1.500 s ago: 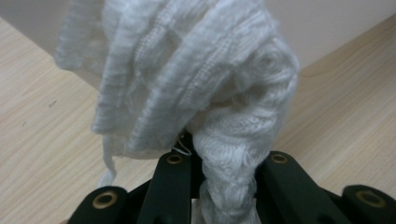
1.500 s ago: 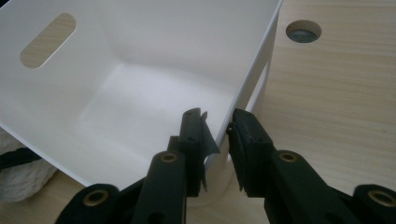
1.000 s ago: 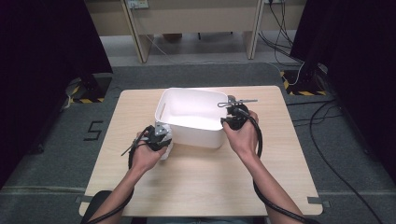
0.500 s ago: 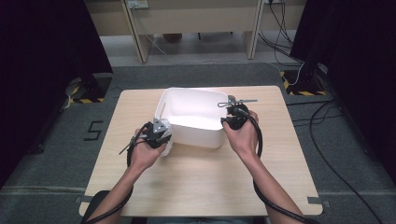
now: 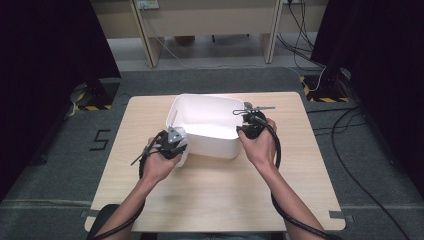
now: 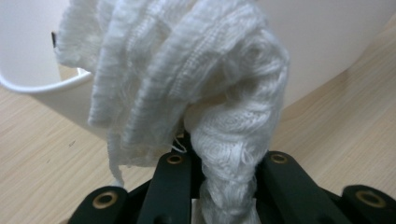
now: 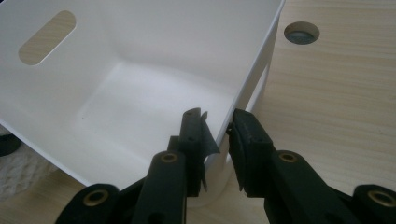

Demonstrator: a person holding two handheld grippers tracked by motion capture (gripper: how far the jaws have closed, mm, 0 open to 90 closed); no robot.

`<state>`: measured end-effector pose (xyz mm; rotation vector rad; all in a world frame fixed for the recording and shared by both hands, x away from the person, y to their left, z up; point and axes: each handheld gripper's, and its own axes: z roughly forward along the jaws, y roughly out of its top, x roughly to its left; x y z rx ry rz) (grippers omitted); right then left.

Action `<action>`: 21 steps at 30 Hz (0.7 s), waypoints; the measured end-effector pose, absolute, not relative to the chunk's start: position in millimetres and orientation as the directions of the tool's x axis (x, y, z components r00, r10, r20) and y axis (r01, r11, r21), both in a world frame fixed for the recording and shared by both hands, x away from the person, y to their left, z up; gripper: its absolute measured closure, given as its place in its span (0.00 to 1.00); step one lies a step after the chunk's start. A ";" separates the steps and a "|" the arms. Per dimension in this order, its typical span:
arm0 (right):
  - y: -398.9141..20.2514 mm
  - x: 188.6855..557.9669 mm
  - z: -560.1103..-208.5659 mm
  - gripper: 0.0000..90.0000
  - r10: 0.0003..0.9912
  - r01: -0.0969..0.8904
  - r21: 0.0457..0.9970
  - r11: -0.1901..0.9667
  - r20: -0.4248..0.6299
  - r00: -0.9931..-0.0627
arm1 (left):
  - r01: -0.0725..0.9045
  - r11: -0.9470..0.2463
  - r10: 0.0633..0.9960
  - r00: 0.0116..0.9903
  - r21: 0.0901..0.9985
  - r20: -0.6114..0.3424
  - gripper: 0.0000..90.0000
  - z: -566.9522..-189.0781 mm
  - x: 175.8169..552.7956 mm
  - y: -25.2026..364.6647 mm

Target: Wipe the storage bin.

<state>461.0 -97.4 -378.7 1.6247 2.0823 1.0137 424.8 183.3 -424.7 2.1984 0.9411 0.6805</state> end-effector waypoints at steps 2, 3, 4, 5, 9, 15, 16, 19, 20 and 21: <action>-97.9 460.9 -378.9 0.83 0.935 0.714 0.692 0.106 0.175 -0.308 | 0.434 -0.534 0.768 0.608 0.725 0.202 0.88 -424.1 424.8 181.1; -97.9 461.0 -378.9 0.83 0.935 0.714 0.692 0.104 0.176 -0.307 | 0.448 -0.526 0.774 0.604 0.723 0.188 0.88 -424.3 424.2 181.0; -97.9 461.0 -378.9 0.83 0.935 0.714 0.692 0.104 0.176 -0.307 | 0.448 -0.526 0.774 0.604 0.723 0.188 0.88 -424.3 424.2 181.0; -98.2 461.5 -379.0 0.83 0.935 0.713 0.694 0.106 0.175 -0.310 | 0.436 -0.533 0.769 0.608 0.725 0.199 0.88 -424.2 425.5 181.6; -97.8 461.7 -378.9 0.83 0.934 0.712 0.693 0.110 0.172 -0.312 | 0.434 -0.536 0.769 0.605 0.724 0.206 0.88 -424.7 425.7 181.4; -97.8 461.6 -379.0 0.83 0.935 0.711 0.695 0.110 0.171 -0.312 | 0.431 -0.537 0.770 0.602 0.725 0.211 0.88 -426.1 425.9 180.9; -97.7 461.5 -379.0 0.83 0.935 0.711 0.695 0.109 0.172 -0.312 | 0.431 -0.538 0.769 0.602 0.724 0.213 0.88 -426.4 426.0 180.7; -97.0 461.1 -378.8 0.83 0.935 0.713 0.693 0.106 0.175 -0.309 | 0.432 -0.544 0.768 0.602 0.720 0.218 0.88 -429.6 426.8 179.8; -96.9 461.1 -378.8 0.83 0.935 0.713 0.693 0.106 0.175 -0.310 | 0.432 -0.545 0.767 0.603 0.718 0.220 0.88 -430.9 427.0 179.4; -96.8 461.1 -378.8 0.83 0.934 0.713 0.693 0.107 0.175 -0.310 | 0.434 -0.546 0.767 0.602 0.717 0.220 0.88 -432.3 427.1 178.8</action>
